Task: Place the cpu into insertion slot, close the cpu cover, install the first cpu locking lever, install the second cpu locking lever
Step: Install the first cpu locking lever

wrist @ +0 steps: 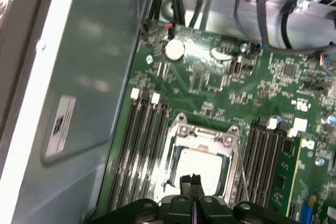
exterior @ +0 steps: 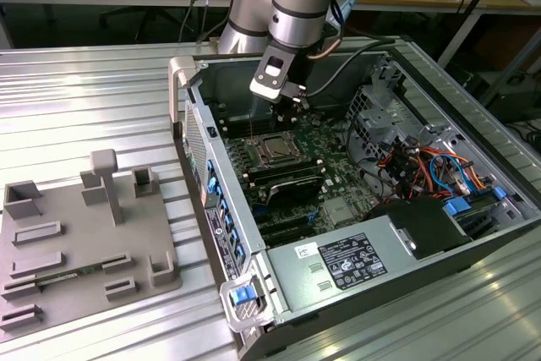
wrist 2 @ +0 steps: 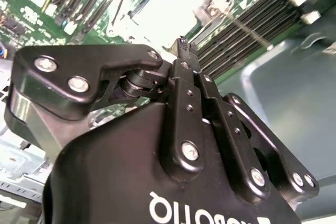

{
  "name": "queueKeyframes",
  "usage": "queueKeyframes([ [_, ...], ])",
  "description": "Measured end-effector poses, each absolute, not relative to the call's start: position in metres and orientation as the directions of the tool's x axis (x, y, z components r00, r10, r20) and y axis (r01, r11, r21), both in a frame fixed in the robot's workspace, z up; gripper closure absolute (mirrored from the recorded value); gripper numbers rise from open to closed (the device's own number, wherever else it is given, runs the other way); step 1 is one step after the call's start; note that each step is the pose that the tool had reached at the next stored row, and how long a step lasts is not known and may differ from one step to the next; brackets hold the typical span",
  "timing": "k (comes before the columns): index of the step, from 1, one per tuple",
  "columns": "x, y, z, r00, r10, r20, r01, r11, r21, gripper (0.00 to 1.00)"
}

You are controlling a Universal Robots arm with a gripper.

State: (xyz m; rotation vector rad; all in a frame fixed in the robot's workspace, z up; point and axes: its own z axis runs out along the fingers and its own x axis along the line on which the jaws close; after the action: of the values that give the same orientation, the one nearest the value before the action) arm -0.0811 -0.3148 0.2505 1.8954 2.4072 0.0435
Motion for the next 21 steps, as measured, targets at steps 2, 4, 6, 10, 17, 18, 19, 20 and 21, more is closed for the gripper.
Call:
queueKeyframes([
  [2,-0.088,-0.315,0.250,-0.239,0.970,-0.042,0.968,0.241,0.070,0.89],
  [4,-0.094,-0.315,0.250,-0.245,0.969,-0.043,0.966,0.247,0.070,0.89],
  [6,-0.094,-0.315,0.250,-0.248,0.967,-0.049,0.966,0.251,0.066,0.89],
  [10,-0.094,-0.315,0.255,-0.250,0.967,-0.052,0.966,0.252,0.056,0.89],
  [17,-0.094,-0.315,0.264,-0.251,0.967,-0.041,0.967,0.252,0.018,0.89],
  [18,-0.095,-0.315,0.264,-0.252,0.967,-0.039,0.968,0.252,0.014,0.89],
  [19,-0.096,-0.315,0.264,-0.253,0.967,-0.036,0.967,0.253,0.013,0.89],
  [20,-0.096,-0.315,0.264,-0.258,0.966,-0.034,0.966,0.259,0.013,0.89],
  [21,-0.097,-0.315,0.264,-0.263,0.964,-0.031,0.965,0.264,0.014,0.89],
])
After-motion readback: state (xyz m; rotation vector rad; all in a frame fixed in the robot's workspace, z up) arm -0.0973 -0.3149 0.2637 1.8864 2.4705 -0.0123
